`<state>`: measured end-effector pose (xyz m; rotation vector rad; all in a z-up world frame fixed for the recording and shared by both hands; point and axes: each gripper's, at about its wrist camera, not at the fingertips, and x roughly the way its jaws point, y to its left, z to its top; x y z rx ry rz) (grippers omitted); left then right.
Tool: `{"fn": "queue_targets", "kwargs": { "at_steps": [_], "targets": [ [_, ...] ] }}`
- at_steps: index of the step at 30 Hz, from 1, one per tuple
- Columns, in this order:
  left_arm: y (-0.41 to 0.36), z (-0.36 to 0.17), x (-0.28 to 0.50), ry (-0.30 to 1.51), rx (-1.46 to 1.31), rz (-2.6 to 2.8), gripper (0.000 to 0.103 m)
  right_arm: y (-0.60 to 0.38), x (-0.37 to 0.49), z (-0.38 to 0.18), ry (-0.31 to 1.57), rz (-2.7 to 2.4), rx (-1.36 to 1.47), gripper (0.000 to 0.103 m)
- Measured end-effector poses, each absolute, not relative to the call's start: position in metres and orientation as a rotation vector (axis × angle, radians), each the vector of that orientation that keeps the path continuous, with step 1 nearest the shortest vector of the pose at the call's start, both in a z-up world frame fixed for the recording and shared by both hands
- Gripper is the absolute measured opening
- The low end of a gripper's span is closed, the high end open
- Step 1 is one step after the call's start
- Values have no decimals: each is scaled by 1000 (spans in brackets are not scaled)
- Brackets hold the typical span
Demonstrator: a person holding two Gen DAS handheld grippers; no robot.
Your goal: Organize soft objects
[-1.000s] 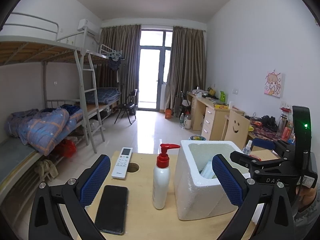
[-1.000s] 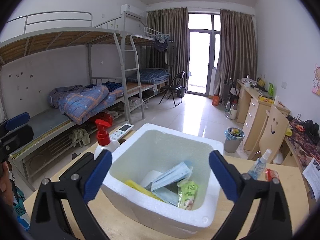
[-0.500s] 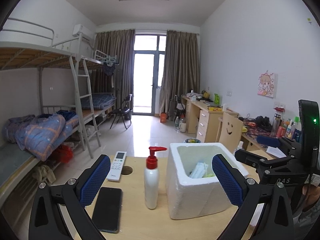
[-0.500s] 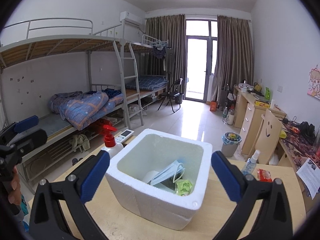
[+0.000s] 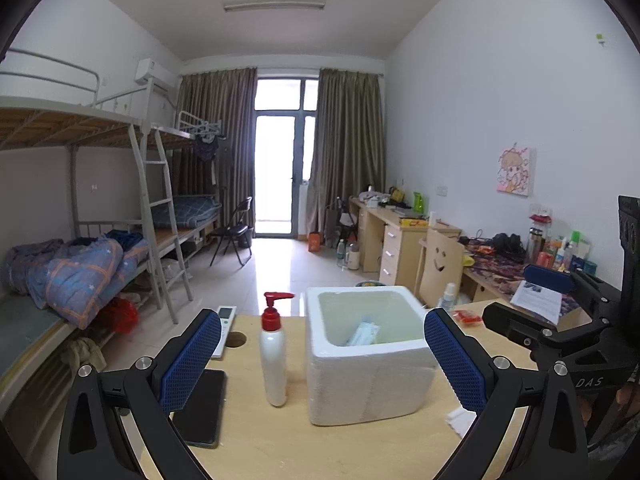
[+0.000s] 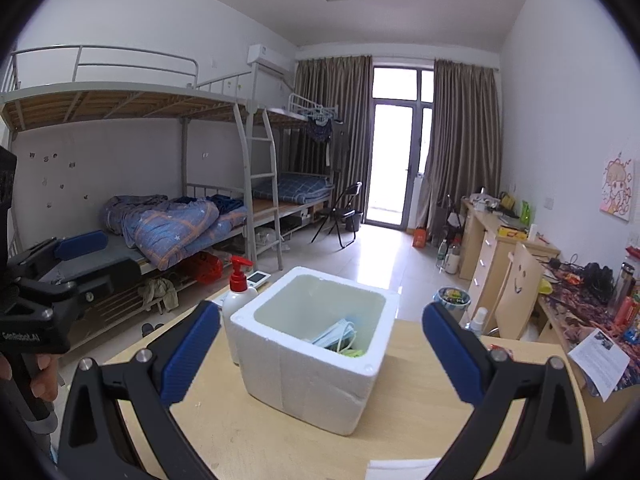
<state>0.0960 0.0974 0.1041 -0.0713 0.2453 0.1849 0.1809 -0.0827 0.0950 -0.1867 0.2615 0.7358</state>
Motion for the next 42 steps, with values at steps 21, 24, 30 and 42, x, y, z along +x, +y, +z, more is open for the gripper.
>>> {"fn": "queue_targets", "kwargs": {
  "at_steps": [21,24,30,42],
  "targets": [
    [26,108,36,156,-29,78,102,-173,105,92,162,598,-113,103],
    [20,105,29,149,-28,60,102,-181,96,88,156,582,-105,103],
    [10,94,19,137,-33,30,102,-193,85,78,151,552,-93,103],
    [-11,63,15,130,-56,-8,102,-220,72,50,153,534,-44,103]
  ]
}}
